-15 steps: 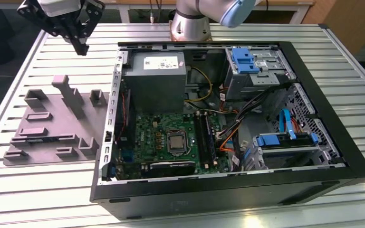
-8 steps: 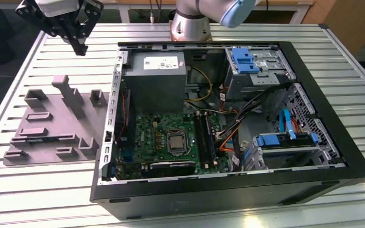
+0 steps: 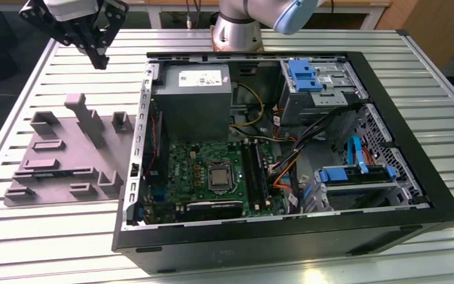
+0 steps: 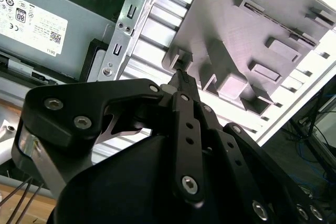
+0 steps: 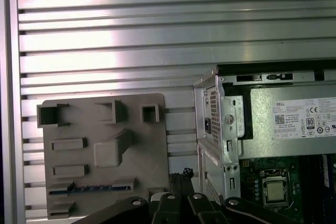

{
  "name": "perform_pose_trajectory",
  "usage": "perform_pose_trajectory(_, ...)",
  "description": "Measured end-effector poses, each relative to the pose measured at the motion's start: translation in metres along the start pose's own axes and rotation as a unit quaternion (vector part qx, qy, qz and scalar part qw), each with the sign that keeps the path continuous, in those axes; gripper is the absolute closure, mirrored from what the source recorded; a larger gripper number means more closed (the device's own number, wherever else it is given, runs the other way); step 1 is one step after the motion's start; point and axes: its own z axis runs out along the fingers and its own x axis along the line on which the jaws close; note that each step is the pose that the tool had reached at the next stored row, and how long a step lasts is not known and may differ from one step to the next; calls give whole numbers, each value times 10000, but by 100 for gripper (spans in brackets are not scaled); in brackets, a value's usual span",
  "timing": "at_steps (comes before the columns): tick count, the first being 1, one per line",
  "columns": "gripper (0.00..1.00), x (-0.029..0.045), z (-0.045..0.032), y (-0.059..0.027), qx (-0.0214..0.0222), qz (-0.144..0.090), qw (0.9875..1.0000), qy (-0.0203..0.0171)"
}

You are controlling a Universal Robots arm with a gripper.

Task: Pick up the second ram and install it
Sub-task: 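Reach for the second ram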

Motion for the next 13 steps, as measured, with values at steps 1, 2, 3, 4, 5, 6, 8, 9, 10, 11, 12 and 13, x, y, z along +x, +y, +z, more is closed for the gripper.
perform_pose_trajectory(1, 89, 1, 0, -4, 0, 0, 10000, 0)
perform_pose_trajectory(2, 89, 0, -1, -10, 0, 0, 10000, 0)
perform_pose_trajectory(3, 89, 0, -1, -18, 0, 0, 10000, 0)
perform_pose_trajectory(4, 89, 2, -2, -26, 0, 0, 10000, 0)
perform_pose_trajectory(5, 89, 5, -2, -33, 0, 0, 10000, 0)
perform_pose_trajectory(6, 89, 11, -2, -41, 0, 0, 10000, 0)
perform_pose_trajectory(8, 89, 33, -3, -56, 0, 0, 10000, 0)
perform_pose_trajectory(9, 89, 47, -3, -63, 0, 0, 10000, 0)
perform_pose_trajectory(10, 89, 61, -4, -69, 0, 0, 10000, 0)
perform_pose_trajectory(11, 89, 78, -5, -76, 0, 0, 10000, 0)
perform_pose_trajectory(12, 89, 93, -5, -83, 0, 0, 10000, 0)
perform_pose_trajectory(13, 89, 106, -5, -90, 0, 0, 10000, 0)
